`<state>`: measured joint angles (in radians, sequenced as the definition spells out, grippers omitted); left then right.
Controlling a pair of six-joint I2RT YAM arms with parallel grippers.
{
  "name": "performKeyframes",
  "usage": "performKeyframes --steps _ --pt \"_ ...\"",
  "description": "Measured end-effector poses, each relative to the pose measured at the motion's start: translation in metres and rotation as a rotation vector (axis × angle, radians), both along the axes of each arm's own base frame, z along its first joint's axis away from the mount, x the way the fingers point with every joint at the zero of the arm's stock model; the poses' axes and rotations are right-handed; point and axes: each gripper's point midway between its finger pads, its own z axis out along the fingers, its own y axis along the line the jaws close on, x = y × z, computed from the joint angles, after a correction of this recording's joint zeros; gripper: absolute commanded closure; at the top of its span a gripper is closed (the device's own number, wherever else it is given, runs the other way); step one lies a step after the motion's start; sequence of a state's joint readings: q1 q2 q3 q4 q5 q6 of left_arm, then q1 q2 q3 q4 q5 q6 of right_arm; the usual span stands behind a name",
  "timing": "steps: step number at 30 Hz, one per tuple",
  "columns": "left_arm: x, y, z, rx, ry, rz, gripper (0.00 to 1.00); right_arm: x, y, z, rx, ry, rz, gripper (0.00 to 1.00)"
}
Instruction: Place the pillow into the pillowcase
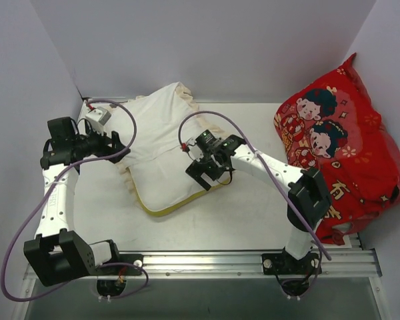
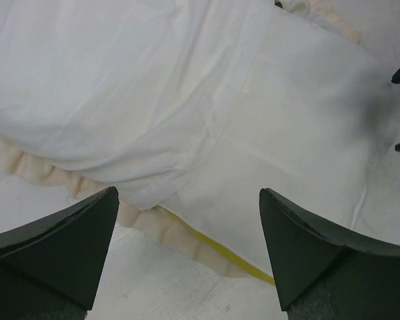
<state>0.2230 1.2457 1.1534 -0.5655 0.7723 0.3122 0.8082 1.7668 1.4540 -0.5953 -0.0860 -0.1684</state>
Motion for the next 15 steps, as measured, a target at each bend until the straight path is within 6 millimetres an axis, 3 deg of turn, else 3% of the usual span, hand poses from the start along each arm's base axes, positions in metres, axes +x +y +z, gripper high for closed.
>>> performKeyframes --steps 8,12,15 --pt "-0.016 0.005 -0.012 0.104 -0.022 -0.059 0.13 0.047 -0.079 -0.041 -0.091 0.1 -0.223 0.04" --pt "-0.018 0.011 -0.049 0.229 0.043 -0.134 0.29 0.096 -0.108 -0.07 -0.092 0.175 -0.357 0.05" --pt "-0.027 0.016 -0.089 0.353 0.104 -0.25 0.34 0.126 -0.137 -0.073 -0.04 0.184 -0.464 0.03"
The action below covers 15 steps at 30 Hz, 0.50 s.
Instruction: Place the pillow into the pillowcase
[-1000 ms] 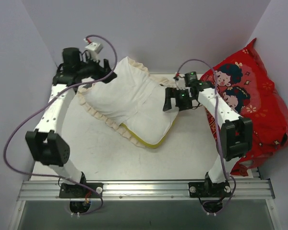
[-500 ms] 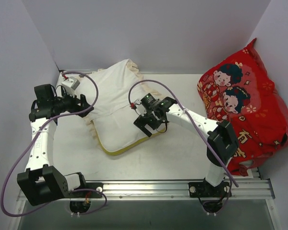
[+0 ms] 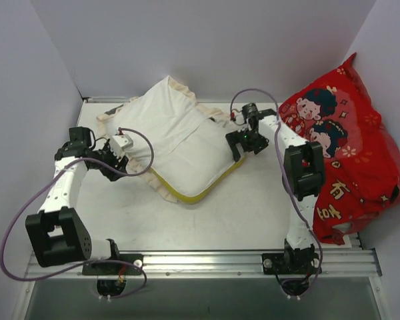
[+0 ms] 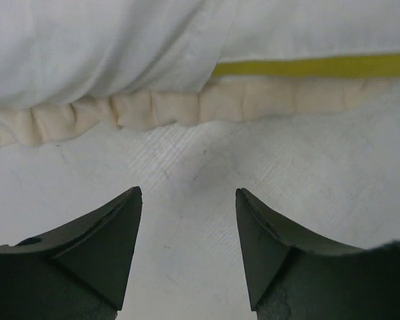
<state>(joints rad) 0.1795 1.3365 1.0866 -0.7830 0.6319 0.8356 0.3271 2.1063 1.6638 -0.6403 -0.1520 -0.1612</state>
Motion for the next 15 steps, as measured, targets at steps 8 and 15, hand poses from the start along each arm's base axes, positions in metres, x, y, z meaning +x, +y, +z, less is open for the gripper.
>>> performKeyframes --steps 8,15 --pt "-0.031 -0.097 -0.061 0.138 0.067 -0.437 0.34 -0.01 -0.032 0.079 0.085 -0.159 -0.046 0.0" --pt "-0.031 -0.239 -0.086 0.083 0.054 -0.651 0.32 -0.057 -0.007 0.115 0.189 -0.201 0.049 0.0"
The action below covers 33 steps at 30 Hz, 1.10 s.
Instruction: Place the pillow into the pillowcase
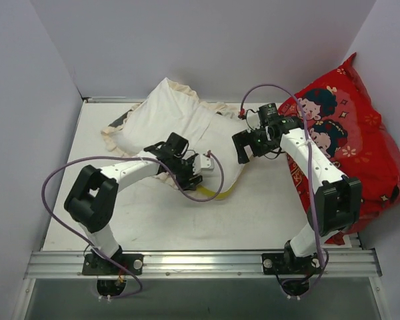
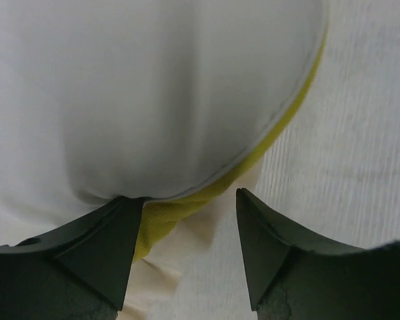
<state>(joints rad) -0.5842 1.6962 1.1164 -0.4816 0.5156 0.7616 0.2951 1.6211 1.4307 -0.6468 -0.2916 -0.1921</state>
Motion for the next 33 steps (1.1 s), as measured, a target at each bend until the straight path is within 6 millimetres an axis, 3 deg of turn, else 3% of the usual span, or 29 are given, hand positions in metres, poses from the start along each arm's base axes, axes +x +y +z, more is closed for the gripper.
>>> performKeyframes --steps 3,6,8,12,14,17,20,23,24,26,29,33 --pt "0.002 -0.037 0.018 -0.093 0.027 -0.012 0.29 -0.012 -0.008 -0.017 -0.016 0.06 0.004 0.0" --pt "0.01 -0.034 0.055 -0.212 0.039 0.042 0.21 -0.018 -0.009 -0.022 -0.029 0.083 0.017 0.0" --pt "0.025 -0.008 0.087 -0.291 0.012 0.132 0.15 -0.02 -0.001 -0.022 -0.044 0.072 0.051 0.0" --pt "0.049 0.084 0.153 -0.395 -0.146 0.383 0.11 -0.031 0.043 -0.023 -0.099 0.026 0.217 0.0" --pt "0.044 0.109 0.176 -0.418 -0.212 0.438 0.1 -0.04 0.076 -0.024 -0.134 -0.012 0.343 0.0" --pt "0.034 0.131 0.192 -0.428 -0.259 0.472 0.09 -0.053 0.11 -0.038 -0.202 -0.036 0.502 0.0" --pt "0.028 0.153 0.184 -0.405 -0.247 0.521 0.09 -0.064 0.127 -0.064 -0.281 -0.013 0.61 0.0" --pt "0.018 0.17 0.165 -0.354 -0.221 0.533 0.1 -0.062 0.128 -0.095 -0.367 0.035 0.659 0.38" --pt "0.01 0.171 0.155 -0.33 -0.212 0.51 0.1 -0.058 0.126 -0.103 -0.387 0.049 0.659 0.69" --pt "-0.006 0.169 0.139 -0.291 -0.199 0.458 0.12 -0.047 0.124 -0.109 -0.398 0.063 0.631 0.96" --pt "-0.039 0.155 0.106 -0.201 -0.217 0.287 0.13 -0.031 0.125 -0.093 -0.306 0.081 0.565 1.0" --pt "-0.087 0.119 0.058 -0.098 -0.238 -0.023 0.13 -0.025 0.132 -0.06 -0.126 0.086 0.531 1.0"
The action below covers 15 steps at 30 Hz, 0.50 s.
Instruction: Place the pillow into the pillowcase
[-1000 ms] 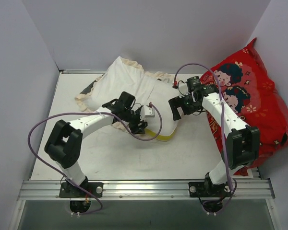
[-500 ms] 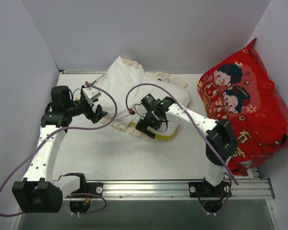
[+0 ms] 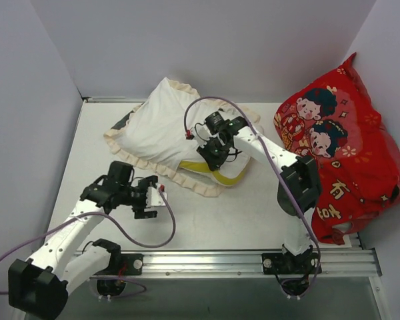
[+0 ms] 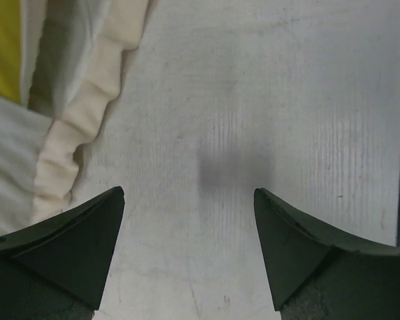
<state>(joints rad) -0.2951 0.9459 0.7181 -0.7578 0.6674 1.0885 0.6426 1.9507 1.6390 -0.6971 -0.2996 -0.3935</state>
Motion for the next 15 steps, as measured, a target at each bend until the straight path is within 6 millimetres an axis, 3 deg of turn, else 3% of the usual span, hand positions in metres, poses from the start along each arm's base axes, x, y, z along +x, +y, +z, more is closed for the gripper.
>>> performKeyframes --steps 3,5,8,13,15 --pt "-0.013 -0.023 -0.028 0.079 -0.081 -0.162 0.11 -0.002 0.003 0.025 0.092 0.003 0.0 1.0" --pt "-0.009 -0.038 -0.04 0.127 -0.134 -0.232 0.11 -0.007 0.007 0.036 0.135 0.01 0.014 1.0" --pt "0.006 -0.064 -0.058 0.176 -0.194 -0.308 0.11 -0.017 0.013 0.041 0.174 0.047 0.03 1.0" --pt "0.036 -0.087 -0.089 0.263 -0.278 -0.357 0.11 -0.024 0.015 0.044 0.208 0.094 0.029 1.0" --pt "0.057 -0.102 -0.084 0.258 -0.359 -0.362 0.14 -0.025 0.015 0.045 0.218 0.104 0.026 1.0"
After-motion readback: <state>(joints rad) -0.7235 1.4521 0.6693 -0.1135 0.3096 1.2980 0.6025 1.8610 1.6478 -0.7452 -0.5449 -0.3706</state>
